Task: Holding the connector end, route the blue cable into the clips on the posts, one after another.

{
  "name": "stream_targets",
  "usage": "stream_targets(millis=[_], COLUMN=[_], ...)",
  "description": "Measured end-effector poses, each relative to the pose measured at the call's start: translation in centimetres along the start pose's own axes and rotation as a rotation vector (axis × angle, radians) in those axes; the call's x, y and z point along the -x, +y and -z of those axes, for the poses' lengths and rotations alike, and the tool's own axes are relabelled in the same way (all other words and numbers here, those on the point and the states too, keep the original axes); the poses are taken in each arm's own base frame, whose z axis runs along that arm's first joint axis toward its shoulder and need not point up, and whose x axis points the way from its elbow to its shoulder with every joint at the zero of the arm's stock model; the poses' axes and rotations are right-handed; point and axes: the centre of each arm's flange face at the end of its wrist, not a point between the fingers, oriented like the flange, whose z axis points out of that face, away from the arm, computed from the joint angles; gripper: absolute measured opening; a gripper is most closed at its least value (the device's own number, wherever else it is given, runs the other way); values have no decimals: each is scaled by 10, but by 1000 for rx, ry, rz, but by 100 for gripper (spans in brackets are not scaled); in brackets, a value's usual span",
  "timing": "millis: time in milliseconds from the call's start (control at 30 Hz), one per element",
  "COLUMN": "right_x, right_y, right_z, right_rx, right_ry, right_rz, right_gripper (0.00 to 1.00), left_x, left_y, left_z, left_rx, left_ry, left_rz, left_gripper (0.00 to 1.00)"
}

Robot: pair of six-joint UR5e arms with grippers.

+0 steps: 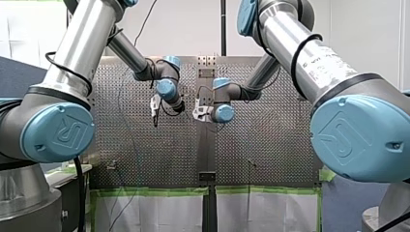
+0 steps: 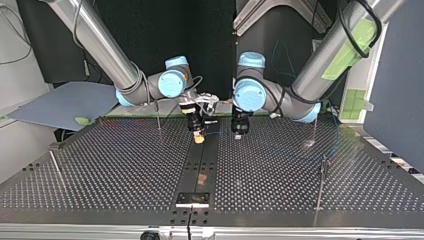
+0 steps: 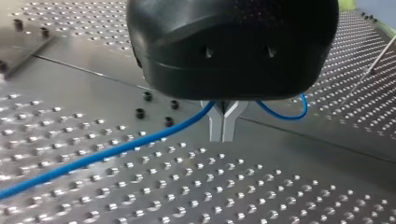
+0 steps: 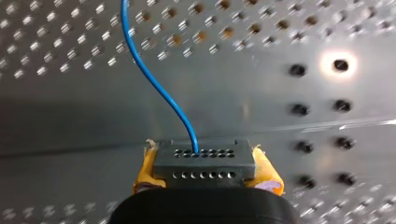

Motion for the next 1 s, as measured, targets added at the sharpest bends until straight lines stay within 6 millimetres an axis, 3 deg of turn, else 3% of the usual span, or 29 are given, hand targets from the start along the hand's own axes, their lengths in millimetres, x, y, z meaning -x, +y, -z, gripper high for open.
stream_targets(millis=[500,733,1000], right_x=[53,72,86], right_y=[25,39,48], right_z=[31,42,52], right_rx=[66,87,97], right_ry=[-94,-112,-117], right_rz=[32,34,37], right_gripper=[0,0,0], left_x=[-78,-109,-137], left_y=[-41,-45,-43], left_z=[-13,-20,-8], left_rx=[-6,-7,-23], left_ry=[27,43,47], left_rz=[-74,-79,-75], left_gripper=[2,2,2])
